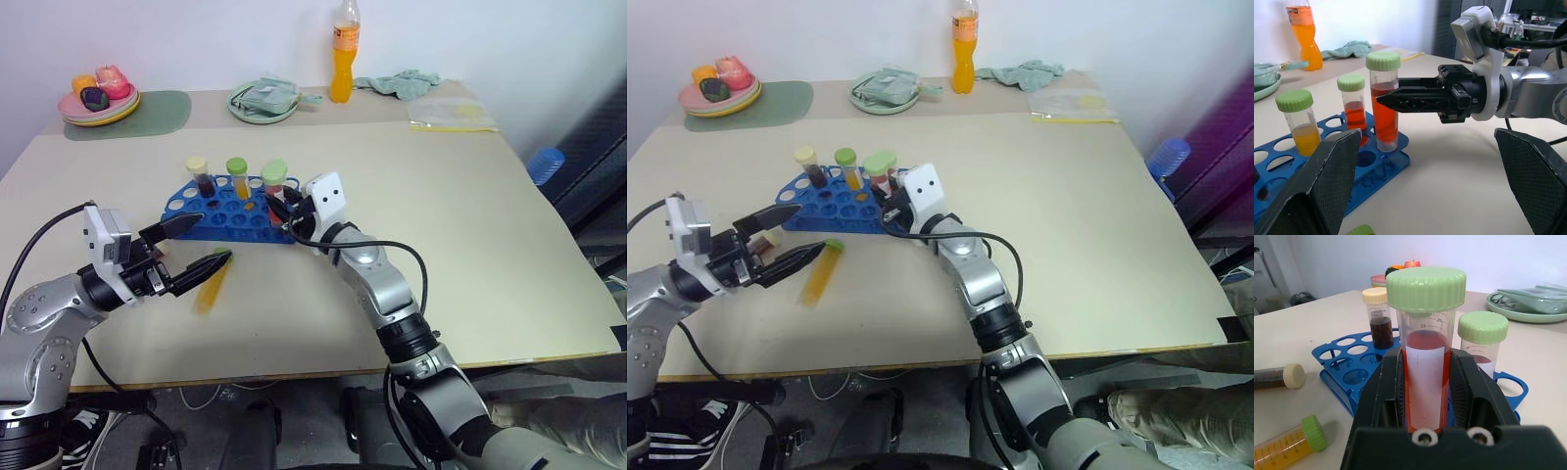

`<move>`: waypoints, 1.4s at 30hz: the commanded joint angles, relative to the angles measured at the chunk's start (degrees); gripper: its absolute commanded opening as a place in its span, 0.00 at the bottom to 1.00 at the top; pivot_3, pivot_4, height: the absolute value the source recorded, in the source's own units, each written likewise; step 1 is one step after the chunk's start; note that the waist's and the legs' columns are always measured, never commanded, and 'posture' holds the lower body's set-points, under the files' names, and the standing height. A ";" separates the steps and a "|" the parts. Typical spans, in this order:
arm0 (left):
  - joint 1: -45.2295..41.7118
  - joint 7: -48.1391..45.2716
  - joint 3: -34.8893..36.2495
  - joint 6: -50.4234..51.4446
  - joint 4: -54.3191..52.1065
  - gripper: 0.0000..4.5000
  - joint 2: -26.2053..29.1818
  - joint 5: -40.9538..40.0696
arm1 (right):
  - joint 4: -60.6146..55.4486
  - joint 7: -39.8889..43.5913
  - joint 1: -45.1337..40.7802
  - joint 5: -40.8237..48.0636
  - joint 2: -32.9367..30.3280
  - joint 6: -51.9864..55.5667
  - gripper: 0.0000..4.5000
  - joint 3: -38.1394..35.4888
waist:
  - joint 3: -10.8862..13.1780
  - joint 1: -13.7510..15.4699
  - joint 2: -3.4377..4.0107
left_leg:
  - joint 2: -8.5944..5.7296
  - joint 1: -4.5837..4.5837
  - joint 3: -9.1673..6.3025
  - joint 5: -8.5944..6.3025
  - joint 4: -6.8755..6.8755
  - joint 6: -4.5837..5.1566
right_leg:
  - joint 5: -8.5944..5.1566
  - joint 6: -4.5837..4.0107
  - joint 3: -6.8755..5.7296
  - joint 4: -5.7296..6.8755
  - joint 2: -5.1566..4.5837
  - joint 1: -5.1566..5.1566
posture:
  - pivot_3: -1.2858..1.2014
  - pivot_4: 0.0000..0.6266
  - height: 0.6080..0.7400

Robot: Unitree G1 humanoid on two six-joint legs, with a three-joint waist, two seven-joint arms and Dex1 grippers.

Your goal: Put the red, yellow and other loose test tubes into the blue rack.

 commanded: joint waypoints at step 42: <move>-1.83 24.50 5.29 41.81 -9.78 1.00 17.60 -7.73 | -28.35 41.70 5.20 23.31 -32.15 9.78 1.00 -3.95 | 0.03 0.12 -0.01 | 0.00 -0.01 -0.01 0.00 0.03 0.00 | -0.05 0.08 -0.01 0.00 -0.01 0.05 | 0.52 0.24 1.00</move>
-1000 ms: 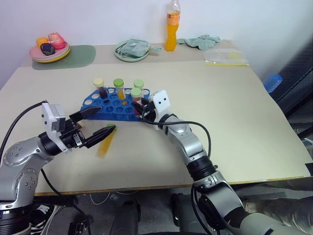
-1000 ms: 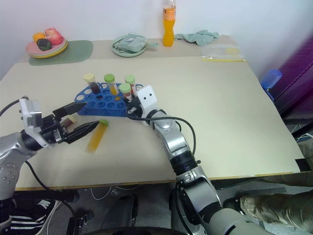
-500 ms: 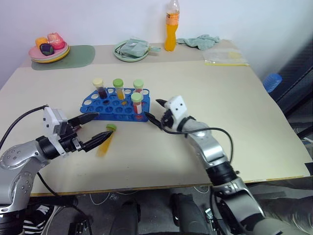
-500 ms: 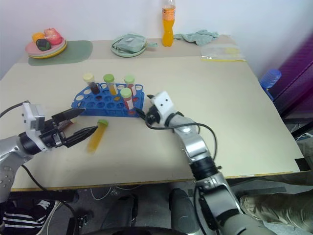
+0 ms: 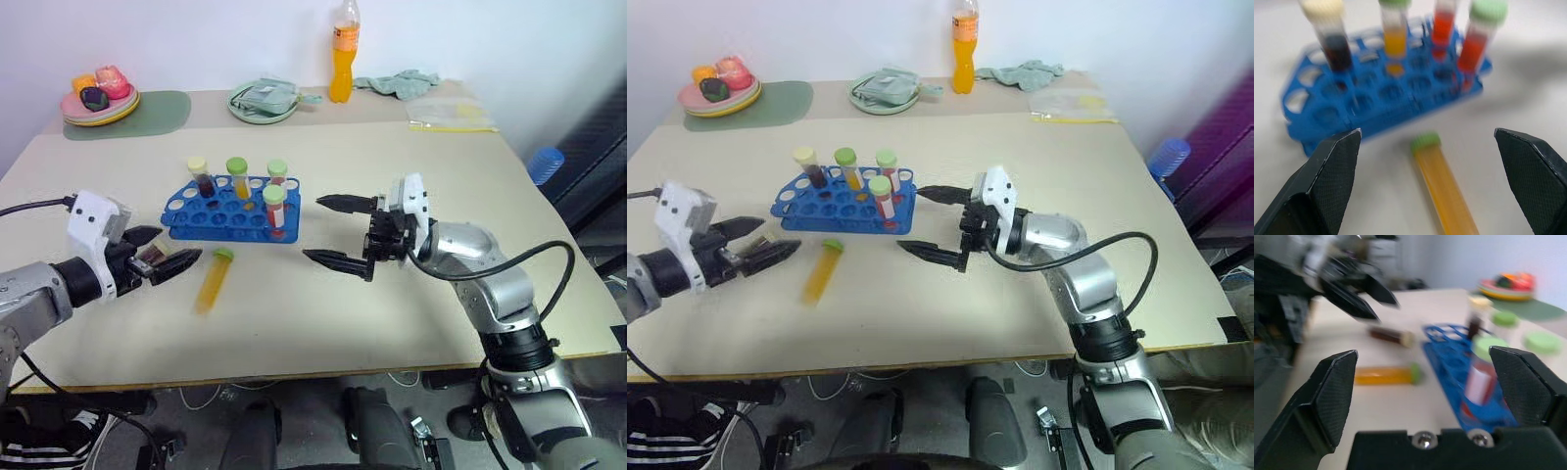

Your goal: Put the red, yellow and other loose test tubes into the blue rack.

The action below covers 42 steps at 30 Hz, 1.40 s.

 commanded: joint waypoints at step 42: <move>-46.96 -1.58 -42.03 33.90 38.47 1.00 -3.33 0.45 | -8.82 0.13 3.45 -2.60 -1.60 -3.53 1.00 5.29 | -0.01 1.36 -0.09 | -0.03 -0.08 -0.02 0.05 0.18 -0.09 | 0.12 0.23 -0.01 0.09 0.00 -0.01 | 0.52 0.24 1.00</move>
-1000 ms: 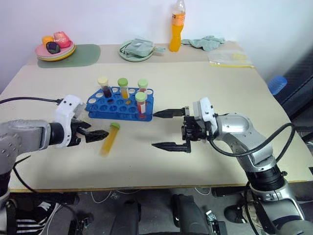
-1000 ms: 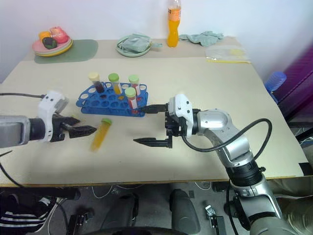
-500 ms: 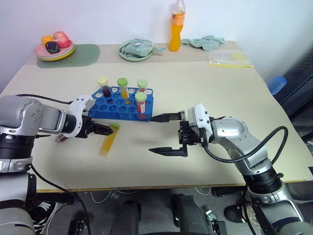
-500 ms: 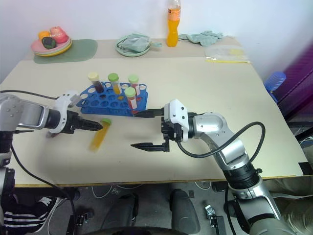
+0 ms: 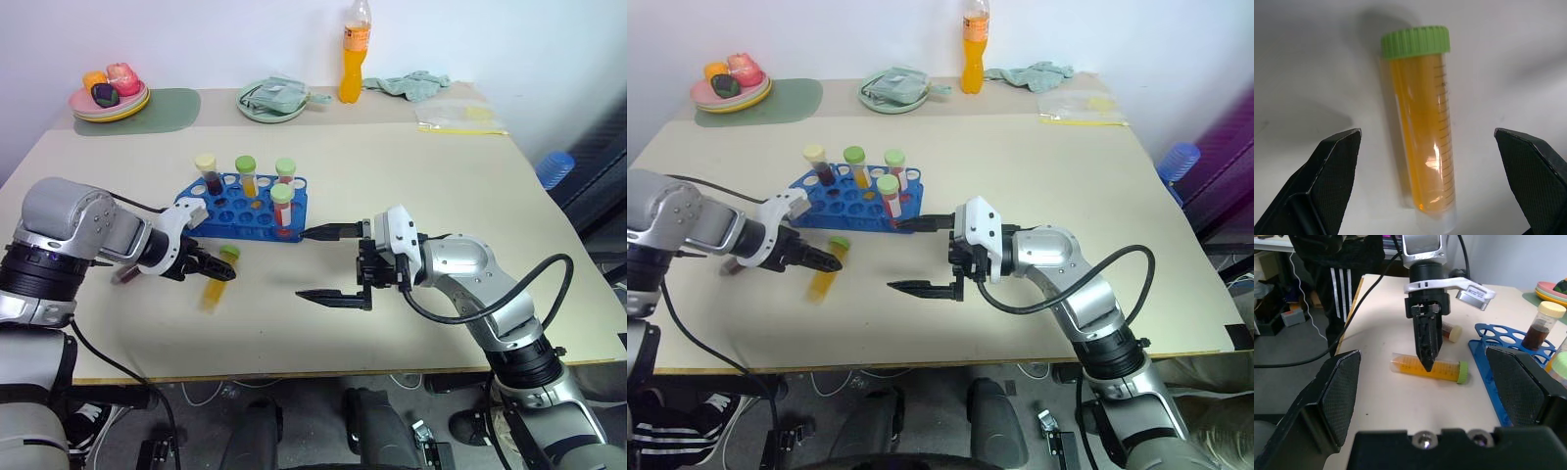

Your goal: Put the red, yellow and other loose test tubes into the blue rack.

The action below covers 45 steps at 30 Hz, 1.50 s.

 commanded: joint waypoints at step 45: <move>27.42 14.29 20.90 -105.50 -2.99 0.17 -38.62 36.46 | -2.68 -6.55 2.59 0.33 -1.98 1.53 1.00 -4.90 | -0.09 1.65 -0.05 | -0.12 -0.05 0.08 0.04 0.45 -0.08 | 0.12 0.03 0.00 -0.14 -0.17 0.30 | 0.52 0.24 1.00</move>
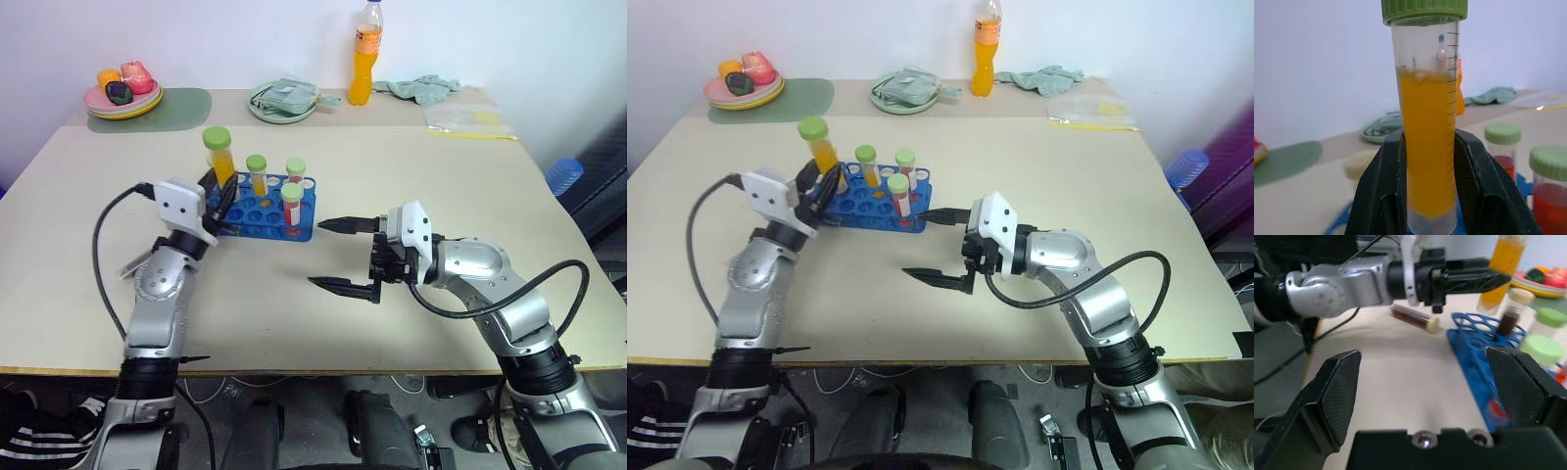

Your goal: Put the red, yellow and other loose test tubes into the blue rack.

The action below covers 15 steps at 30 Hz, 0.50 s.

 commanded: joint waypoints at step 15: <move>-2.86 0.37 -2.63 -11.68 17.14 0.17 -4.35 7.01 | -3.00 -4.16 -0.87 0.85 -0.38 1.87 1.00 -2.24 | 0.00 -0.01 0.01 | 0.00 0.01 -0.01 0.00 0.04 0.01 | 0.03 0.06 0.00 0.01 0.00 0.03 | 0.52 0.24 1.00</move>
